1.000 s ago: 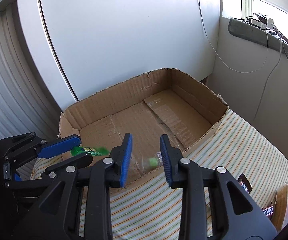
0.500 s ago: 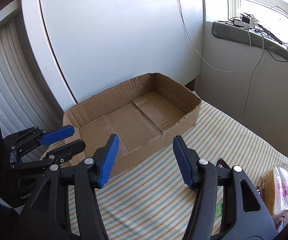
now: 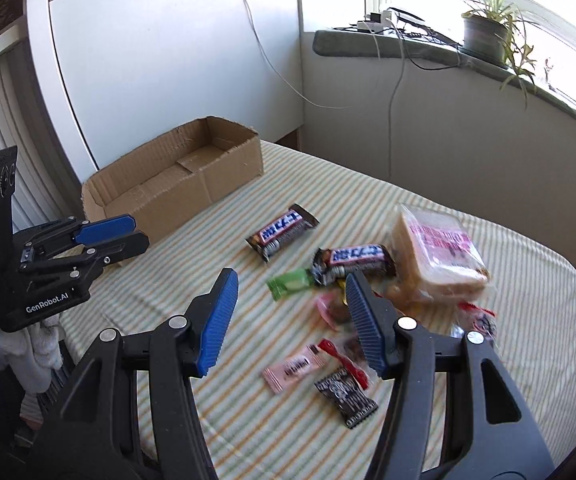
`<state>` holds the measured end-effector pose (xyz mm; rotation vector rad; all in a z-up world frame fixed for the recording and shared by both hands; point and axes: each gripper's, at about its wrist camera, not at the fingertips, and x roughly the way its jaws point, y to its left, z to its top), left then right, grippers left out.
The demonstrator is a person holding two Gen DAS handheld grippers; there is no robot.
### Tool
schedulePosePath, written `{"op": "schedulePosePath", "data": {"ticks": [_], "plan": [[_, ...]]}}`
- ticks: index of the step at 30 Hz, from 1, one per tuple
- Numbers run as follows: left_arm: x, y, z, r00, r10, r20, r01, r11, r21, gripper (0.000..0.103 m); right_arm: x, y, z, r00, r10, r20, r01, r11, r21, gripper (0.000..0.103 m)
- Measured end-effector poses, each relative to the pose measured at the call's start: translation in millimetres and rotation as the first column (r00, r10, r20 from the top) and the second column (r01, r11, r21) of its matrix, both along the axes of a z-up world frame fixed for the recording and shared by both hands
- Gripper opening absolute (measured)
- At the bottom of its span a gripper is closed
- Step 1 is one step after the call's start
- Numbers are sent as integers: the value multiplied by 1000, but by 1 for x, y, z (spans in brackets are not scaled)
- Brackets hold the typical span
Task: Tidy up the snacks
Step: 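Grasp the pink wrapped candy with the left tool while the right tool grasps the black candy packet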
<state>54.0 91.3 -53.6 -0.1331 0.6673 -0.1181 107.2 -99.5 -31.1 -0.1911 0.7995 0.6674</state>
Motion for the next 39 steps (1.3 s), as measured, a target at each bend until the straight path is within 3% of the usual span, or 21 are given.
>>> {"op": "schedulePosePath", "data": {"ticks": [6,11,15,18,24,31,33,35,39], "plan": [[10,-42,-12,993,-112,-43,112,994,-5,33,-5,-34,-35,996,-45,-73,40,997,-64,59],[17,-67,-21,978,-191,-80,191,981,-9,33,-11,-43,-52,995,-11,-98,3,996,-88,59],[21,-84,-30,962,-246,-119,245,969,-21,33,-10,-45,-60,993,15,-120,-26,995,-95,48],[24,-95,-36,950,-275,-147,277,961,-12,33,-11,-46,-67,991,33,-130,-48,992,-115,47],[31,-111,-46,933,-306,-189,315,949,18,33,-11,-49,-77,990,40,-139,-59,989,-135,37],[39,-121,-51,929,-306,-209,324,945,57,33,-13,-53,-78,989,56,-138,-75,988,-133,34],[39,-120,-52,931,-300,-208,318,946,57,31,-11,-52,-79,988,59,-140,-77,989,-128,34],[39,-118,-52,935,-289,-206,307,950,62,21,-11,-51,-80,989,61,-135,-79,988,-129,33],[38,-116,-51,936,-287,-203,304,951,54,19,-12,-48,-79,990,64,-126,-81,988,-134,29]]}}
